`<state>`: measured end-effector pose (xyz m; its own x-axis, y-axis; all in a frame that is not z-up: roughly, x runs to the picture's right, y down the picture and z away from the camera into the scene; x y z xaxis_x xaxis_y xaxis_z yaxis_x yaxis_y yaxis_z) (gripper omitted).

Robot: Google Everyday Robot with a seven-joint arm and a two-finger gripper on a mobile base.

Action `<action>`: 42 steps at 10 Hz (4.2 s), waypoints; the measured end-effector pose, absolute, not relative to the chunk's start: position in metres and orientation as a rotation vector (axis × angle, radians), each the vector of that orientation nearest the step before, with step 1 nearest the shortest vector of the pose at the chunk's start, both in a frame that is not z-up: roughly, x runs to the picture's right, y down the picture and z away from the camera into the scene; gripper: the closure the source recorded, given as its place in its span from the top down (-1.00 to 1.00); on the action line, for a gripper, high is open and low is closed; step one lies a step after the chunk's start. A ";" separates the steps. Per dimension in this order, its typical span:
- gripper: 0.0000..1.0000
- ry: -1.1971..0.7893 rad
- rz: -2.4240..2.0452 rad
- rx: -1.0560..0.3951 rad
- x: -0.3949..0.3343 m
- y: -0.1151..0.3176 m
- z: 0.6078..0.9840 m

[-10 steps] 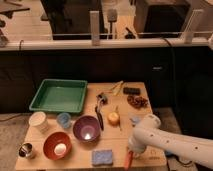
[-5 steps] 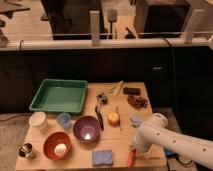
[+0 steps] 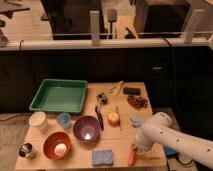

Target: Place pepper in plastic cup

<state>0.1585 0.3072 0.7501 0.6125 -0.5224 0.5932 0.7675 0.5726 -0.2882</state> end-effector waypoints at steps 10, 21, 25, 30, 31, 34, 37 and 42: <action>-0.55 -0.494 -0.786 -0.550 0.162 0.293 0.746; -0.79 -0.502 -0.801 -0.539 0.154 0.276 0.740; -0.79 -0.503 -0.807 -0.537 0.151 0.269 0.737; -0.93 -0.506 -0.821 -0.537 0.144 0.259 0.734; -0.93 -0.507 -0.823 -0.536 0.142 0.256 0.734; -0.92 -0.509 -0.828 -0.540 0.138 0.251 0.732; -0.46 -0.516 -0.832 -0.547 0.134 0.246 0.732; -0.50 -0.526 -0.834 -0.557 0.126 0.241 0.730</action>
